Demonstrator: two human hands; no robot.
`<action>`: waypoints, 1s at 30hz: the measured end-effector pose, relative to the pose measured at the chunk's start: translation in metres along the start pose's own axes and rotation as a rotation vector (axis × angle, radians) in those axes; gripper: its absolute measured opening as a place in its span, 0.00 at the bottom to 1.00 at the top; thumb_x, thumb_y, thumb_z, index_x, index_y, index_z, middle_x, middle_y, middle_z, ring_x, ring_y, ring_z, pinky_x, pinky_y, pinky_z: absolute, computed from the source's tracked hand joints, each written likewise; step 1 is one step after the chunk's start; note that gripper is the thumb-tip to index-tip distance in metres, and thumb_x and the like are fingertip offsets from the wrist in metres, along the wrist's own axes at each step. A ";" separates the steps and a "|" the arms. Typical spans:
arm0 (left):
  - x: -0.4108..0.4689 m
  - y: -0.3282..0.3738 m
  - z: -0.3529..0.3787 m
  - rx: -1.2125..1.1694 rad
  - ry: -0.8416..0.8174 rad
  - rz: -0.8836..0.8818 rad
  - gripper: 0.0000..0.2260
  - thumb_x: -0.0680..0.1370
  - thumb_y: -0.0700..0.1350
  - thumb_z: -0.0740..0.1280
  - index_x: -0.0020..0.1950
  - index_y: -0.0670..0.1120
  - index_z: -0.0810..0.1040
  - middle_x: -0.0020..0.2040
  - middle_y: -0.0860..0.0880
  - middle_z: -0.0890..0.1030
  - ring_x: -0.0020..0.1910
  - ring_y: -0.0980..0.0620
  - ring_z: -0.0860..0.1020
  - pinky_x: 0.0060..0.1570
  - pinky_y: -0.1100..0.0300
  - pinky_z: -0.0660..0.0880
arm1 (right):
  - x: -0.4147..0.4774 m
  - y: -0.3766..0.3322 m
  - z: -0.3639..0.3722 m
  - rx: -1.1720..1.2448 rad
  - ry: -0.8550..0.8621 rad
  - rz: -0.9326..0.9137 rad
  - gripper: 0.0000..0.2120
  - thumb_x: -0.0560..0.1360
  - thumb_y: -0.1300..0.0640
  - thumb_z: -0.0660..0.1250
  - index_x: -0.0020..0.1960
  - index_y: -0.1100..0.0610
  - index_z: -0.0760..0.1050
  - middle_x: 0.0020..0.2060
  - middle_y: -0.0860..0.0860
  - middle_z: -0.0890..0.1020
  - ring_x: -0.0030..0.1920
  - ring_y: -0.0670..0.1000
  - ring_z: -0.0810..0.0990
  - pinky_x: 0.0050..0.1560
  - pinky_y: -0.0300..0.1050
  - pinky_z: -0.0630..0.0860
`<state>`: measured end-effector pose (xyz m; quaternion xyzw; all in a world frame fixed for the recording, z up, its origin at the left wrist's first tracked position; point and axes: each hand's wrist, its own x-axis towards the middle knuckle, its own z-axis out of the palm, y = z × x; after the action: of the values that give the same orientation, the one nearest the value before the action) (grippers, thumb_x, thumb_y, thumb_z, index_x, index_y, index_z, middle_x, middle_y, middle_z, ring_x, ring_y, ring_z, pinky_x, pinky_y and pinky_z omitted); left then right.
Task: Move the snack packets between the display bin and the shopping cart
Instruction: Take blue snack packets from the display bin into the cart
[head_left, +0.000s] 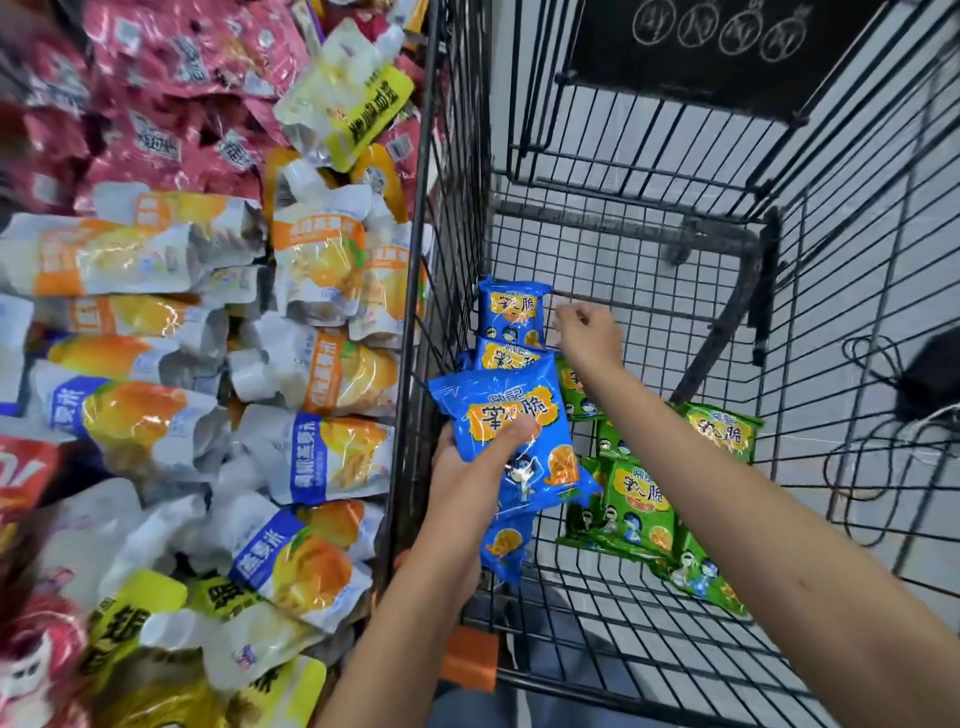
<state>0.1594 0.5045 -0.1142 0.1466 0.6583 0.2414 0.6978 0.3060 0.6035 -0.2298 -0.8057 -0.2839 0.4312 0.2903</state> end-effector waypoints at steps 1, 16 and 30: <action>0.000 0.000 0.000 0.011 -0.001 0.000 0.24 0.67 0.52 0.75 0.62 0.50 0.75 0.52 0.49 0.84 0.50 0.48 0.83 0.56 0.47 0.77 | -0.007 0.001 -0.004 0.028 -0.027 -0.011 0.08 0.76 0.52 0.61 0.46 0.53 0.77 0.44 0.51 0.81 0.46 0.51 0.77 0.46 0.44 0.72; -0.003 -0.003 -0.005 -0.022 0.045 -0.003 0.23 0.69 0.49 0.74 0.62 0.49 0.74 0.52 0.48 0.84 0.48 0.48 0.84 0.48 0.52 0.80 | -0.034 -0.009 -0.004 -0.246 -0.522 -0.258 0.10 0.69 0.63 0.73 0.49 0.61 0.79 0.45 0.50 0.79 0.49 0.50 0.78 0.57 0.46 0.75; 0.002 0.002 -0.003 -0.043 0.048 -0.003 0.21 0.70 0.48 0.74 0.61 0.49 0.75 0.51 0.48 0.84 0.47 0.47 0.84 0.49 0.48 0.80 | -0.044 0.000 -0.019 -0.197 -0.527 -0.241 0.17 0.81 0.51 0.56 0.67 0.54 0.71 0.65 0.51 0.74 0.60 0.48 0.74 0.60 0.44 0.70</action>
<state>0.1560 0.5070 -0.1153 0.1248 0.6695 0.2582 0.6852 0.3020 0.5680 -0.1980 -0.6509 -0.4833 0.5582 0.1765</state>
